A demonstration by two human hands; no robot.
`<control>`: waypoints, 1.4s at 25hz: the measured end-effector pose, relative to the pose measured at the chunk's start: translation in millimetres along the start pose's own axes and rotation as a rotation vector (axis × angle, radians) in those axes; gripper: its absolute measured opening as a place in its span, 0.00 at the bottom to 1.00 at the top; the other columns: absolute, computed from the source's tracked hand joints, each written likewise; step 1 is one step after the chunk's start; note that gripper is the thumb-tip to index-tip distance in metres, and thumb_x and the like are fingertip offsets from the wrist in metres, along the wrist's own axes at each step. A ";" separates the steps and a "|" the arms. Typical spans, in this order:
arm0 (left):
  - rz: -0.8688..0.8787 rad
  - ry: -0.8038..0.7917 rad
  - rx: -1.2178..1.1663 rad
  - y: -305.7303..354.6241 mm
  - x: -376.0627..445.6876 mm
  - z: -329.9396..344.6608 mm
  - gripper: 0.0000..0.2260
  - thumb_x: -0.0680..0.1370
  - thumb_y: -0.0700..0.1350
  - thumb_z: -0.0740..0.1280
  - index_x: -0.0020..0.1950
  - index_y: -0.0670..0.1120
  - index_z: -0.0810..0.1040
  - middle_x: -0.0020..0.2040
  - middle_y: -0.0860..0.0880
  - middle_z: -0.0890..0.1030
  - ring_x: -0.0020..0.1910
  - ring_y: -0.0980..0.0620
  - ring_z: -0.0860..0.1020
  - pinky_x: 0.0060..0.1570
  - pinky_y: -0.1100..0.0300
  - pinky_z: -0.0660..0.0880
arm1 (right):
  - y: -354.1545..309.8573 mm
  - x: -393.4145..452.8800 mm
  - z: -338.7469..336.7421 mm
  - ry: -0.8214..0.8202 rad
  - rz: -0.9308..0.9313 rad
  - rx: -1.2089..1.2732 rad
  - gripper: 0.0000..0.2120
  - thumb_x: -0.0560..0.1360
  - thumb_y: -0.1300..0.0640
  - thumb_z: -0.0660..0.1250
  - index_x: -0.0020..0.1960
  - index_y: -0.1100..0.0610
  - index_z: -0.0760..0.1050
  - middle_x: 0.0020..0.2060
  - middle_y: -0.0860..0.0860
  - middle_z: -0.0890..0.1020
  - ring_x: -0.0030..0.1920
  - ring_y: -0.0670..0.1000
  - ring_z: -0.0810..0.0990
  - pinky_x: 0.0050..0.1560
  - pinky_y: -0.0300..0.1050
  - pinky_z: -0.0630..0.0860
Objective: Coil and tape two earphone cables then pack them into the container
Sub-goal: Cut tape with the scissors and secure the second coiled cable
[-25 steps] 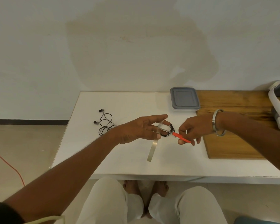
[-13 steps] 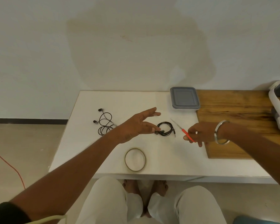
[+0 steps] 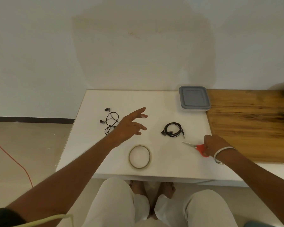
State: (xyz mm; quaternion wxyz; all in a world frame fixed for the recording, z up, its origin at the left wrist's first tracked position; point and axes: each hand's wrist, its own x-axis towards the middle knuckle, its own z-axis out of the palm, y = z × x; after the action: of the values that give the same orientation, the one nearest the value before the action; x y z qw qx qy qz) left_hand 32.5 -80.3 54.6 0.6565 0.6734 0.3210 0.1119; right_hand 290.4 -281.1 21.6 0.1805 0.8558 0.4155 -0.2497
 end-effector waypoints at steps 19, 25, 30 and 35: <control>0.185 -0.009 -0.029 9.3 -9.8 12.9 0.34 0.77 0.29 0.56 0.77 0.57 0.59 0.55 0.46 0.82 0.47 0.47 0.81 0.48 0.52 0.75 | -130.1 -24.2 -67.7 0.384 -0.467 1.119 0.13 0.78 0.47 0.59 0.56 0.53 0.75 0.52 0.49 0.79 0.51 0.48 0.78 0.53 0.47 0.79; 0.208 -0.037 0.030 6.2 -9.7 8.0 0.37 0.72 0.31 0.58 0.76 0.60 0.59 0.55 0.45 0.82 0.47 0.46 0.81 0.49 0.50 0.77 | -142.4 -20.1 -73.5 -0.049 -0.278 1.395 0.13 0.76 0.47 0.62 0.48 0.55 0.80 0.47 0.52 0.83 0.49 0.51 0.82 0.50 0.46 0.80; 0.222 -0.055 0.088 0.2 -10.9 3.4 0.38 0.71 0.32 0.58 0.77 0.60 0.59 0.54 0.46 0.82 0.48 0.46 0.80 0.49 0.50 0.77 | -147.9 -17.3 -72.5 -0.052 -0.308 1.498 0.10 0.74 0.54 0.68 0.51 0.58 0.78 0.44 0.55 0.83 0.45 0.51 0.82 0.46 0.44 0.80; 0.136 -0.025 0.075 -11.1 -9.1 -2.1 0.38 0.73 0.27 0.58 0.77 0.57 0.58 0.51 0.47 0.84 0.48 0.46 0.82 0.47 0.55 0.77 | -156.1 -18.7 -68.1 0.142 -0.378 1.477 0.07 0.76 0.57 0.65 0.50 0.58 0.78 0.42 0.52 0.81 0.45 0.49 0.80 0.47 0.41 0.80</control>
State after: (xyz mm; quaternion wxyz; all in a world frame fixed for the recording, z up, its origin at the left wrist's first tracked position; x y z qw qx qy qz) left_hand 21.1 -84.7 46.7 0.6258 0.7190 0.2702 0.1354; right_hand 174.3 -165.5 71.7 -0.5114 0.6827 0.2908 -0.4335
